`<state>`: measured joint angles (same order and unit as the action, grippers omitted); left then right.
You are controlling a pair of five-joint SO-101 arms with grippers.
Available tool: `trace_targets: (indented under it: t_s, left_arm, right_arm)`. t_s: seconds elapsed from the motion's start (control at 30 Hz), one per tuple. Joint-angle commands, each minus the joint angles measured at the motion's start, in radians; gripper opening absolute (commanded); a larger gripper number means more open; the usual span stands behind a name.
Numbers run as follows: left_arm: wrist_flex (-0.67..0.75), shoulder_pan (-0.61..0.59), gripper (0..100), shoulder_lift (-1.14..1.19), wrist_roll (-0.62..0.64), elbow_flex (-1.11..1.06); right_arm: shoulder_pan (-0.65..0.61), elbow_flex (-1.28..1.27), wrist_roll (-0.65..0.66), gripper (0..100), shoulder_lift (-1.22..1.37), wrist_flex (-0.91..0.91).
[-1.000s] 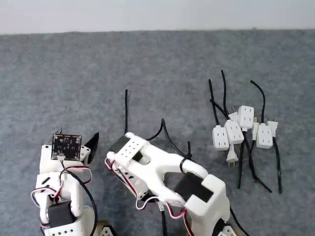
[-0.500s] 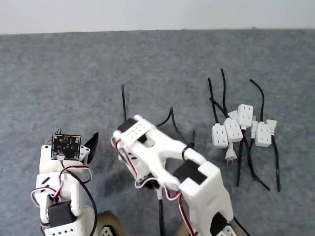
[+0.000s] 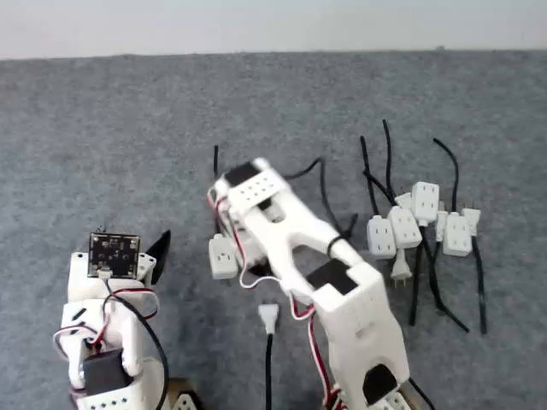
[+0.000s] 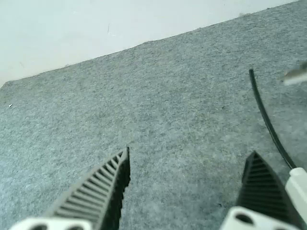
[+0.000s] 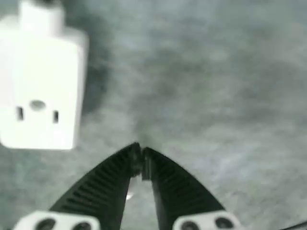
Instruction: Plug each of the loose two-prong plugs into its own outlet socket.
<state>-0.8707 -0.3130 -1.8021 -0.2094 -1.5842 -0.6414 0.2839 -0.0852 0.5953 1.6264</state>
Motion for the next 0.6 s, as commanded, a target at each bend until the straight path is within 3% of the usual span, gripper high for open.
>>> trace_targets:
  t_s: [0.0, 0.17, 0.47, 0.57]
  left_arm:
    - [0.029, -0.005, 36, -0.015, 0.017, 0.039]
    - [0.032, 0.0, 36, -0.015, 0.015, 0.028]
    - [0.032, 0.002, 36, -0.015, 0.015, 0.027]
    - [0.032, 0.002, 36, -0.015, 0.015, 0.027]
  right_arm:
    - [0.01, 0.109, 0.012, 0.9, -0.025, 0.05]
    - [0.004, 0.117, 0.012, 0.9, -0.025, 0.163]
    - [-0.059, 0.037, 0.003, 0.8, -0.096, 0.173]
    - [-0.102, 0.021, -0.086, 0.8, -0.162, 0.173]
